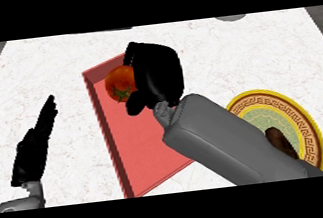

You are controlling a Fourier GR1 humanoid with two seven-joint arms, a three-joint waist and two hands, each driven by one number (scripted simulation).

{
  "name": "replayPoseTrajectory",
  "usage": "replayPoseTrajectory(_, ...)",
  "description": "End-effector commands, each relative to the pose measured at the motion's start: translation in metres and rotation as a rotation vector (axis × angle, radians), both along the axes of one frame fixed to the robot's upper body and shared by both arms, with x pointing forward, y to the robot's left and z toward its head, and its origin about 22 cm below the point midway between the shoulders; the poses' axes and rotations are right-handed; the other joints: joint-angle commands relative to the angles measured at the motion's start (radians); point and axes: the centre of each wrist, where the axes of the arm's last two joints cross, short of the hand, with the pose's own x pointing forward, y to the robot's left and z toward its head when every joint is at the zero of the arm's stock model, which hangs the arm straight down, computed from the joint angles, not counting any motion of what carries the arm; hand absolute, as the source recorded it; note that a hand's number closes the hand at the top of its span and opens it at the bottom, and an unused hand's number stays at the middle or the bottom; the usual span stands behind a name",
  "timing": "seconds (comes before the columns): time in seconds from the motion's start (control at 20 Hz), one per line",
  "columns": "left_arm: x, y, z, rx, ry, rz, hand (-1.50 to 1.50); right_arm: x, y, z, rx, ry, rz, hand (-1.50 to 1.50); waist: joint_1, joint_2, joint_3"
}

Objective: Pick the tomato from the plate and place it in the cardboard box

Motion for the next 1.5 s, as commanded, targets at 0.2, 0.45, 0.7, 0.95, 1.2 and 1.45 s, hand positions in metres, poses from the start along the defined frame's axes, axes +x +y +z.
replayPoseTrajectory(0.2,-0.003,0.002,0.009,0.008,-0.006,0.002,0.0,0.042,-0.007,-0.051,0.08,0.11,-0.123,-1.5,0.015,0.004,0.001)
replayPoseTrajectory(0.45,0.006,0.007,0.008,-0.004,-0.011,-0.01,0.0,0.045,-0.004,-0.072,0.127,0.091,-0.11,-1.5,0.024,0.006,0.001)
replayPoseTrajectory(0.7,0.006,-0.008,-0.005,0.002,0.002,-0.02,0.0,0.049,-0.003,-0.055,0.347,-0.053,-0.16,-1.5,0.023,0.008,0.001)
replayPoseTrajectory(0.95,0.006,0.0,0.008,0.008,-0.015,0.003,0.0,0.056,-0.017,-0.048,0.559,-0.195,-0.253,-1.5,0.005,0.003,0.002)
replayPoseTrajectory(1.2,-0.014,0.0,-0.008,-0.005,0.011,0.057,0.0,0.043,-0.043,-0.046,0.751,-0.274,-0.276,-1.5,-0.04,-0.012,0.002)
replayPoseTrajectory(1.45,-0.014,0.024,0.002,0.01,0.022,0.054,0.0,0.052,-0.119,-0.031,0.759,-0.34,-0.369,-1.5,-0.057,-0.015,0.001)
